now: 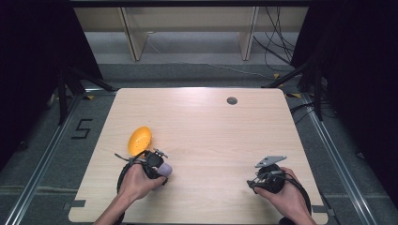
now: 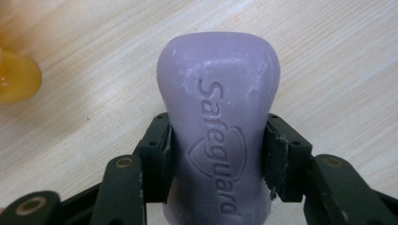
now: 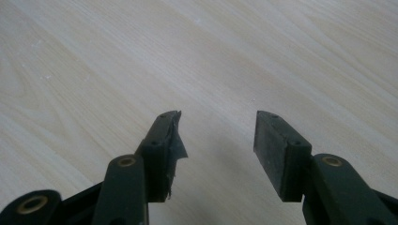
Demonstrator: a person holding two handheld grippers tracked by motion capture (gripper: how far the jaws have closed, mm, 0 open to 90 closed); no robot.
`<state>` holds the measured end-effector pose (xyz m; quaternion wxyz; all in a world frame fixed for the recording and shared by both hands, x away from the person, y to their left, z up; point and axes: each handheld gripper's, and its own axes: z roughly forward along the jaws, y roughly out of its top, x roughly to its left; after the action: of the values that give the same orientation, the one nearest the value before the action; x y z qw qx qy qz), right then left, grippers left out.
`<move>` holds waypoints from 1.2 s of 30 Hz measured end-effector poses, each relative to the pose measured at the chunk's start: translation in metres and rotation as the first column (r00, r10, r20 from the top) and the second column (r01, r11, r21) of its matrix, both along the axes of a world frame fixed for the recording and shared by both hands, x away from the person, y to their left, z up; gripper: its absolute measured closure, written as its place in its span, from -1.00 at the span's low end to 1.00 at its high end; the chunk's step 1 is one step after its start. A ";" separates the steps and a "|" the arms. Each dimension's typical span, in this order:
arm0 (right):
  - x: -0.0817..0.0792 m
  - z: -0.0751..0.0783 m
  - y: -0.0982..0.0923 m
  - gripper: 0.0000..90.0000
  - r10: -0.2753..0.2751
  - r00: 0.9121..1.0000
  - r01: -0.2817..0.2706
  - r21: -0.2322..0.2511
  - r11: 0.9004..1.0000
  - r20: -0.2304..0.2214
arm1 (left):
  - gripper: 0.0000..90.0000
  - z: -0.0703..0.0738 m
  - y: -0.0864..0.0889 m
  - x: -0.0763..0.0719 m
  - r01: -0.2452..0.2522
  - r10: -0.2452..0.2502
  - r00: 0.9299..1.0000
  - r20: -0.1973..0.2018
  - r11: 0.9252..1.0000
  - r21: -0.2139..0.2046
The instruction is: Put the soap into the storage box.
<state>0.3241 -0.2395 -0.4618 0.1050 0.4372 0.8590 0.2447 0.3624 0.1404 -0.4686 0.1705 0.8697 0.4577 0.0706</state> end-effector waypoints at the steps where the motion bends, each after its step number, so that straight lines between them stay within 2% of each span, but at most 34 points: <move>1: 0.000 0.000 0.000 0.13 0.000 1.000 0.000 0.000 1.000 0.001 | 0.09 0.001 0.001 -0.002 0.006 -0.006 1.000 0.027 1.000 -0.007; 2: 0.000 0.000 0.000 0.13 0.001 1.000 -0.001 0.000 1.000 0.002 | 0.09 0.001 0.001 -0.002 0.006 -0.006 1.000 0.027 1.000 -0.007; 3: 0.000 0.000 0.000 0.13 0.000 1.000 0.000 0.000 1.000 0.002 | 0.09 0.001 0.003 -0.003 0.009 -0.008 0.998 0.066 1.000 -0.012; 5: 0.000 0.000 0.000 0.13 -0.002 1.000 0.002 0.000 1.000 0.004 | 0.09 0.002 0.004 -0.004 0.012 -0.011 0.997 0.071 1.000 -0.011; 6: 0.000 0.000 0.000 0.13 0.000 1.000 0.000 -0.001 1.000 0.002 | 0.09 0.004 0.006 -0.004 0.020 -0.019 0.996 0.089 1.000 -0.014; 8: 0.000 0.000 0.000 0.13 0.000 1.000 0.000 -0.001 1.000 0.002 | 0.09 0.005 0.006 -0.005 0.016 -0.015 0.996 0.086 1.000 -0.014; 9: 0.000 0.000 0.000 0.13 0.000 1.000 0.000 -0.001 1.000 0.002 | 0.09 0.004 0.007 -0.006 0.002 0.001 0.994 0.107 1.000 -0.029; 15: 0.000 0.000 0.000 0.13 0.000 1.000 0.000 0.000 1.000 0.002 | 0.09 0.006 0.009 -0.008 0.006 0.002 0.990 0.140 0.998 -0.057; 17: 0.000 0.000 0.000 0.13 0.000 1.000 0.000 0.000 1.000 0.002 | 0.09 0.007 0.011 -0.009 0.009 0.005 0.985 0.170 0.997 -0.079; 20: 0.000 0.000 0.000 0.13 0.000 1.000 0.000 0.000 1.000 0.002 | 0.09 0.008 0.011 -0.011 0.000 0.018 0.982 0.190 0.995 -0.097; 24: 0.000 0.000 0.000 0.13 -0.001 1.000 0.001 0.000 1.000 0.002 | 0.09 0.009 0.012 -0.011 0.005 0.015 0.979 0.203 0.995 -0.100; 25: 0.000 0.000 0.000 0.13 -0.002 1.000 0.002 0.001 1.000 0.002 | 0.09 0.009 0.012 -0.012 0.014 0.008 0.976 0.215 0.995 -0.102; 28: 0.000 0.001 0.000 0.13 -0.009 1.000 0.009 0.005 1.000 0.004 | 0.09 0.010 0.011 -0.013 0.017 0.006 0.976 0.216 0.994 -0.104; 29: 0.000 0.001 0.000 0.13 -0.010 1.000 0.010 0.007 1.000 0.010 | 0.09 0.010 0.010 -0.014 0.009 0.013 0.973 0.231 0.996 -0.093; 30: 0.000 0.001 0.000 0.13 -0.010 1.000 0.010 0.006 1.000 0.011 | 0.09 0.012 0.011 -0.014 0.026 -0.008 0.976 0.218 0.997 -0.076; 31: 0.000 0.001 0.000 0.13 -0.010 1.000 0.010 0.006 1.000 0.010 | 0.09 0.010 0.011 -0.015 0.026 -0.006 0.975 0.223 0.996 -0.090; 33: 0.000 0.001 0.000 0.13 -0.006 1.000 0.006 0.004 1.000 0.017 | 0.09 0.011 0.011 -0.016 0.033 -0.011 0.969 0.247 0.996 -0.083; 36: 0.000 0.002 0.000 0.13 -0.013 1.000 0.012 0.010 1.000 0.025 | 0.09 0.013 0.012 -0.016 0.026 -0.002 0.967 0.254 0.995 -0.091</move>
<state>0.3241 -0.2393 -0.4602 0.1153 0.4399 0.8537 0.2538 0.3459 0.1524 -0.4555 0.2689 0.8478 0.4286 0.1586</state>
